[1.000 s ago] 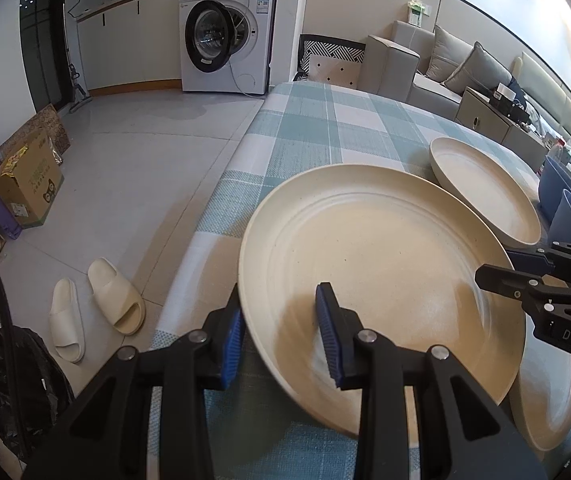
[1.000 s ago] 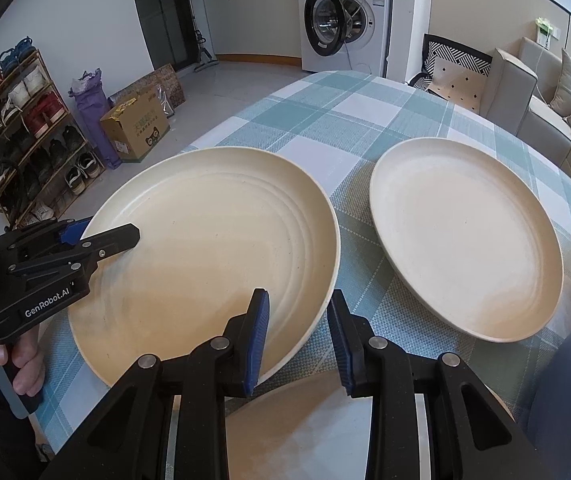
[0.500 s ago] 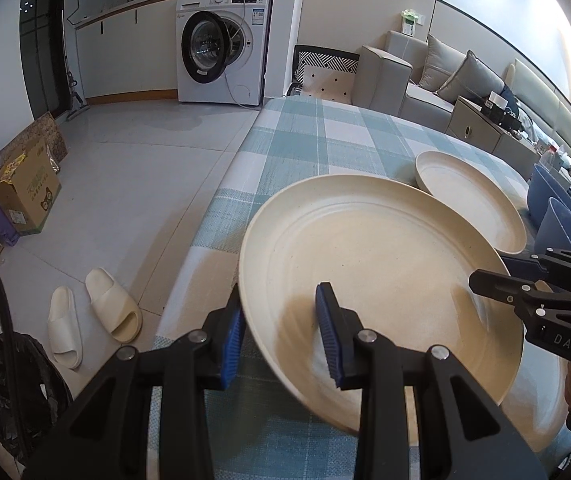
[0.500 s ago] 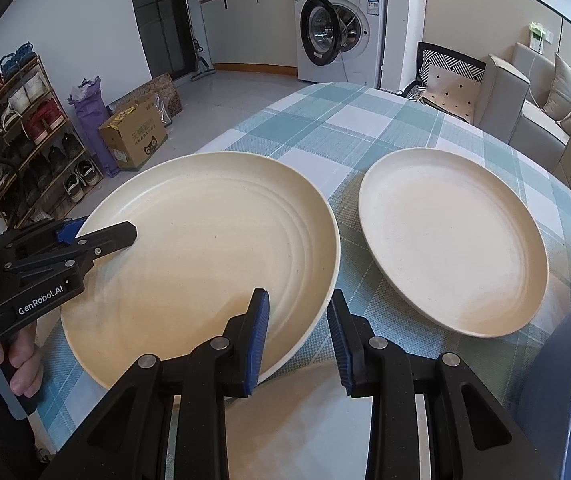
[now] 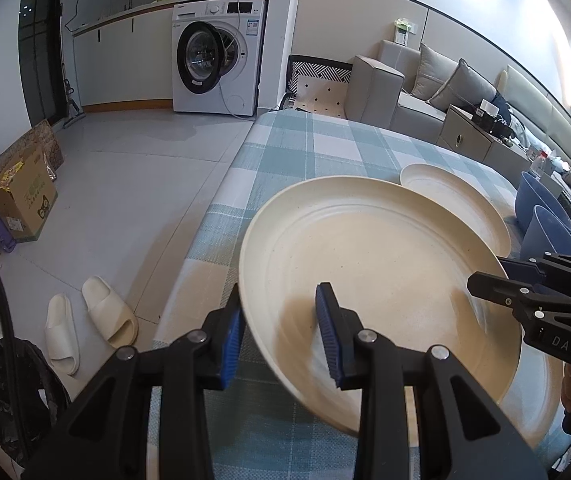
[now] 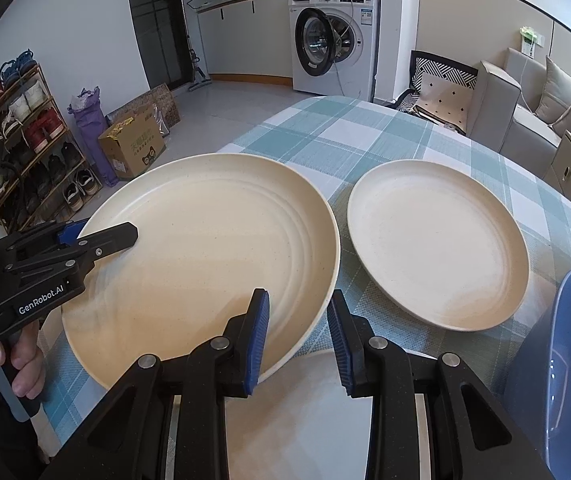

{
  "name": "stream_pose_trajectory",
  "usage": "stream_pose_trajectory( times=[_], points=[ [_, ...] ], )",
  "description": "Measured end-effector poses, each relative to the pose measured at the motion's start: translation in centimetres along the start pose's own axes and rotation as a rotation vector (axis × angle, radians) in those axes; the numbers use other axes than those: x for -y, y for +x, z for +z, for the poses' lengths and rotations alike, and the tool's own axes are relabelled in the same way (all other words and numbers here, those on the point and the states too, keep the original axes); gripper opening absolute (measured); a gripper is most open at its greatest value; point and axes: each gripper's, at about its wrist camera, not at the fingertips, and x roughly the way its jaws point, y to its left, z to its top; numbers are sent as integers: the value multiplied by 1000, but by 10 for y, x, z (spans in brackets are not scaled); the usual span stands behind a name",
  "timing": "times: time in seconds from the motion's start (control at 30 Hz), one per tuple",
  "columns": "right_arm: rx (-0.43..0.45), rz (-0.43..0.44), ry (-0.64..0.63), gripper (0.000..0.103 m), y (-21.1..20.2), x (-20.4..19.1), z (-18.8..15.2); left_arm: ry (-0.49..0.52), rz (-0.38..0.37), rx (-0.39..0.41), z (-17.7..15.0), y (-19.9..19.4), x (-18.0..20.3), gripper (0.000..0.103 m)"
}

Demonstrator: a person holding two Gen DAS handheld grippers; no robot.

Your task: Organize plates and bowls

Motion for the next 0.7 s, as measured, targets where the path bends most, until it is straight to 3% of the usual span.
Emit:
stream_pose_trajectory(
  times=[0.7],
  points=[
    [76,-39,14,31,-45,4,-10,36,-40,59,5,-27,21,33]
  ],
)
